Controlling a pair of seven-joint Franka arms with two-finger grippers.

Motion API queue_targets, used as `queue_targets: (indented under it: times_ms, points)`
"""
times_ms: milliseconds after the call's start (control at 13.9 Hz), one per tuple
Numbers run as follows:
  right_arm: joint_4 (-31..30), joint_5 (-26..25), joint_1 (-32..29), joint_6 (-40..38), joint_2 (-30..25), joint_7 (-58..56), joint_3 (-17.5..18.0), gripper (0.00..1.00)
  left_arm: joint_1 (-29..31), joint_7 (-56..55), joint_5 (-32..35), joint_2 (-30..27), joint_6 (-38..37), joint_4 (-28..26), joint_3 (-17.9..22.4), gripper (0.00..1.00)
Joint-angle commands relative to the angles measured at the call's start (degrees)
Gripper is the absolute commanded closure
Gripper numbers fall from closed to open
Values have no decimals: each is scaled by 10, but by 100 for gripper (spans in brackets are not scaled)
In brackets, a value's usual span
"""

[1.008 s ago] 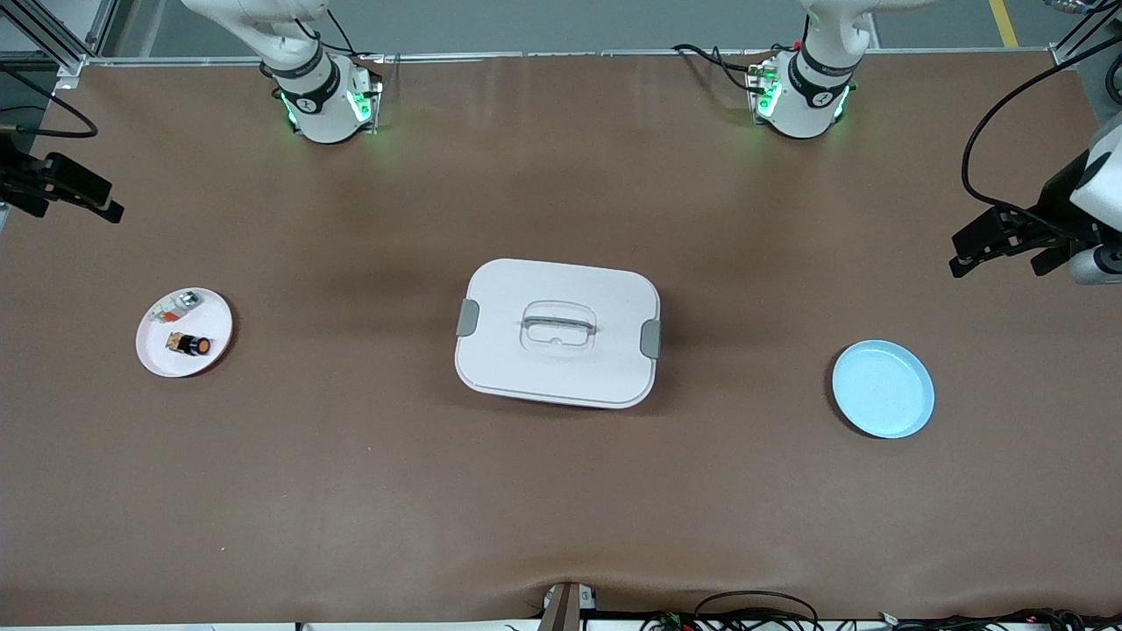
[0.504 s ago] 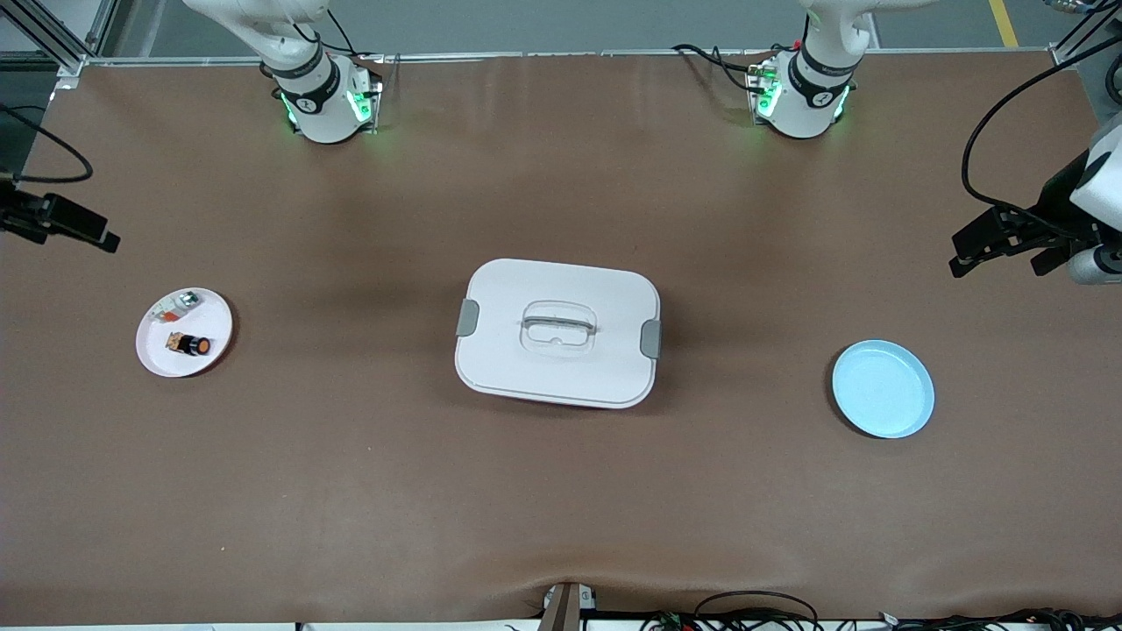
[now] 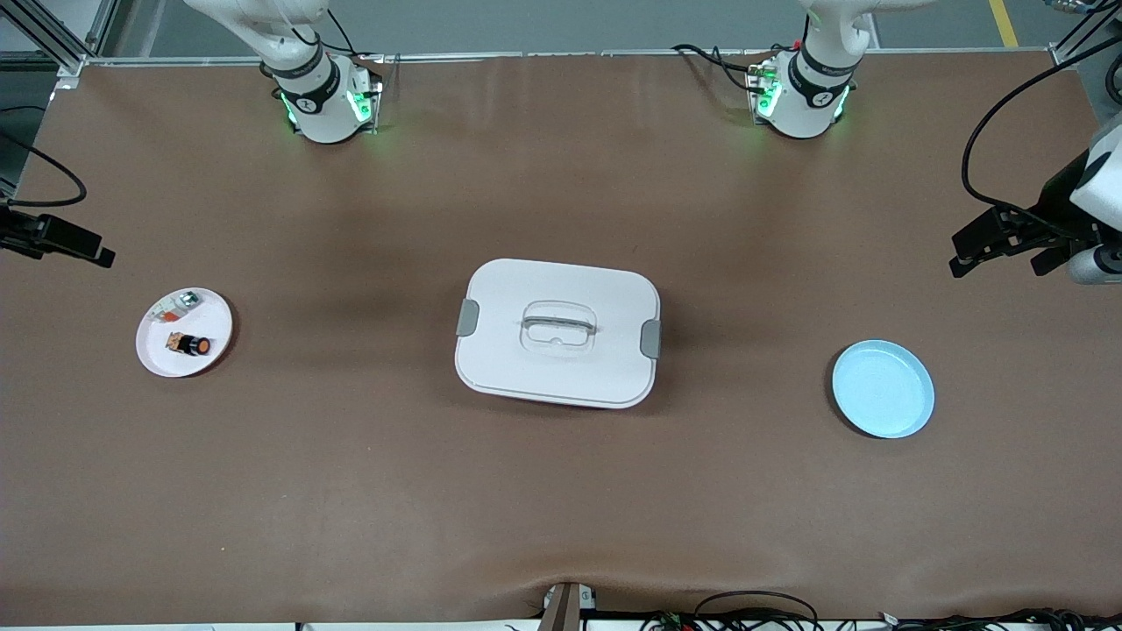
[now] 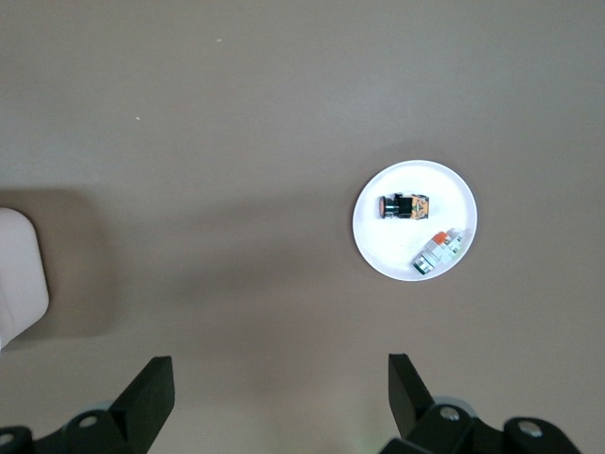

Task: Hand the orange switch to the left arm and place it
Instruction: 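Reach the right gripper down to the orange switch on the white plate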

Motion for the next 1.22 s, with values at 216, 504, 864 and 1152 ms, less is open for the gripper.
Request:
queue_targets:
  times_ms: [216,504,864,1152]
  points:
    - [-75,3,-45,57,10,-10,7,0,3,13,1,-1,-9,5,-2,0]
    - [-177,3,-56,144,-5,-16,7,0,3,13,1,-2,-9,5,-2,0]
    - [-307,2,-74,303,-6,-39,7,0,3,14,1,-1,-9,5,-2,0]
    - [-356,2,-103,413,24,-71,7,0,3,14,0,-1,-9,5,-2,0]
